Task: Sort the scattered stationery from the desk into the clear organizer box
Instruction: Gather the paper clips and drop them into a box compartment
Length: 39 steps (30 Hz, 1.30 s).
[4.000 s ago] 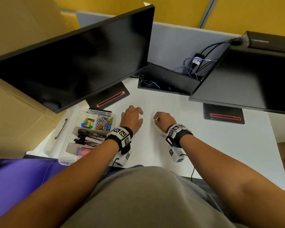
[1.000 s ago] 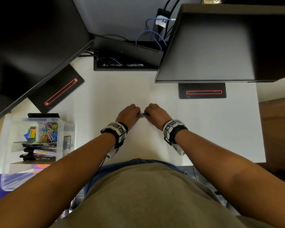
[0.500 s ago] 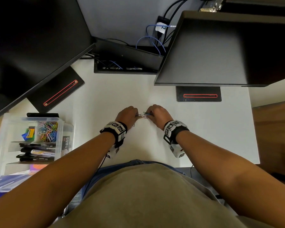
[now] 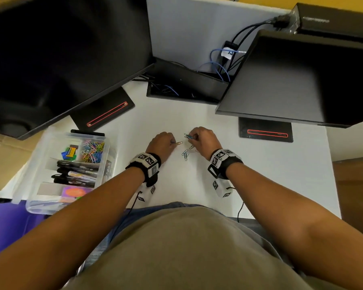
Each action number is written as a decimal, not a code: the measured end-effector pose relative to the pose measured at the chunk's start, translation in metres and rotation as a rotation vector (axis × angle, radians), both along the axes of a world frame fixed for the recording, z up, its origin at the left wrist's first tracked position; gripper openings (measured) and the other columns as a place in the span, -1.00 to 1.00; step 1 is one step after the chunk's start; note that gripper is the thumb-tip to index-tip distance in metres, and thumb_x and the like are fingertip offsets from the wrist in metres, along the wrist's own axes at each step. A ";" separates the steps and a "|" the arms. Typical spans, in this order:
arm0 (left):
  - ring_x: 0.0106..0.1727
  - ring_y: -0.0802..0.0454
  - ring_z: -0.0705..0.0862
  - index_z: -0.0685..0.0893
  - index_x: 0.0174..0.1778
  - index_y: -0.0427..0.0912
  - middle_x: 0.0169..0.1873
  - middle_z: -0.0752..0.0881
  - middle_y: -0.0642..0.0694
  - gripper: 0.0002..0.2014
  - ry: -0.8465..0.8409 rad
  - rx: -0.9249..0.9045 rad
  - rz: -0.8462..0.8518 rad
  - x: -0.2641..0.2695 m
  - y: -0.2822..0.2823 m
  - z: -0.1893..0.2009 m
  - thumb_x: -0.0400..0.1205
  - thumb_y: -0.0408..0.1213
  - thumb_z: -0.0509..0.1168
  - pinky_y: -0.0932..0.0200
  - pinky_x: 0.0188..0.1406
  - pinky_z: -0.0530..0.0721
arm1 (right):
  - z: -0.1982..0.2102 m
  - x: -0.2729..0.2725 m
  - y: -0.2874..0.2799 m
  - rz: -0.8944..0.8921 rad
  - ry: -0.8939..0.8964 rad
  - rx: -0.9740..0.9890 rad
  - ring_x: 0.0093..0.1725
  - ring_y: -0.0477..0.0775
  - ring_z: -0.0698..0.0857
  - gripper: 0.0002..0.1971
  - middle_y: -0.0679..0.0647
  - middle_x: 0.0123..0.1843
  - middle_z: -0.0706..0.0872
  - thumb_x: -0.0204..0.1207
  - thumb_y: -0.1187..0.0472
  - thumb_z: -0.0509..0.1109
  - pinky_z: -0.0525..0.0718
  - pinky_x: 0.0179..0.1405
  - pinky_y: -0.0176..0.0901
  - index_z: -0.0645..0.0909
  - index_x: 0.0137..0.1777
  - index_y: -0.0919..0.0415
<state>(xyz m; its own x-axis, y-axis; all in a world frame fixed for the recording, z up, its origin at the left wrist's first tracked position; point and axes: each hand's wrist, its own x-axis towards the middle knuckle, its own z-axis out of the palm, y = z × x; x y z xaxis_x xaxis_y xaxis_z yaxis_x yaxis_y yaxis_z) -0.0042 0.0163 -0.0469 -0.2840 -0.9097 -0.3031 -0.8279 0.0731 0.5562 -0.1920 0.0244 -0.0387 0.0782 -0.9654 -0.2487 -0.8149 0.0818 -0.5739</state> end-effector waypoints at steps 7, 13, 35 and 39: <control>-0.04 -0.12 0.65 0.71 -0.06 -0.17 -0.08 0.68 -0.14 -0.90 0.039 -0.071 0.207 0.058 0.001 0.028 0.64 -0.23 0.33 0.00 -0.01 0.64 | 0.032 0.071 -0.016 0.066 -0.091 -0.111 -0.15 0.04 0.65 -0.88 0.05 -0.11 0.72 0.54 0.20 0.47 0.62 -0.10 -0.14 0.73 0.03 0.18; -0.13 -0.08 0.66 0.71 -0.16 -0.17 -0.21 0.70 -0.10 -0.92 0.084 -0.198 0.358 0.111 0.008 0.055 0.60 -0.25 0.36 0.01 -0.05 0.67 | 0.056 0.130 -0.025 0.120 -0.185 -0.176 -0.20 -0.04 0.63 -0.91 0.00 -0.18 0.70 0.53 0.20 0.49 0.55 -0.18 -0.27 0.72 0.00 0.15; -0.13 -0.06 0.71 0.76 -0.05 -0.14 -0.18 0.76 -0.09 -0.91 0.027 -0.152 0.511 0.242 0.043 0.058 0.55 -0.31 0.40 0.03 -0.04 0.72 | 0.070 0.272 -0.013 0.188 -0.259 -0.116 -0.11 0.04 0.71 -0.81 0.11 -0.11 0.75 0.53 0.20 0.51 0.70 -0.06 -0.15 0.71 0.09 0.24; -0.13 -0.08 0.69 0.75 -0.11 -0.17 -0.16 0.76 -0.10 -0.83 0.035 -0.161 0.501 0.256 0.043 0.060 0.57 -0.41 0.25 0.10 -0.11 0.68 | 0.059 0.285 -0.012 0.190 -0.192 -0.085 -0.14 0.05 0.72 -0.88 0.07 -0.15 0.76 0.51 0.20 0.53 0.73 -0.07 -0.07 0.71 -0.01 0.20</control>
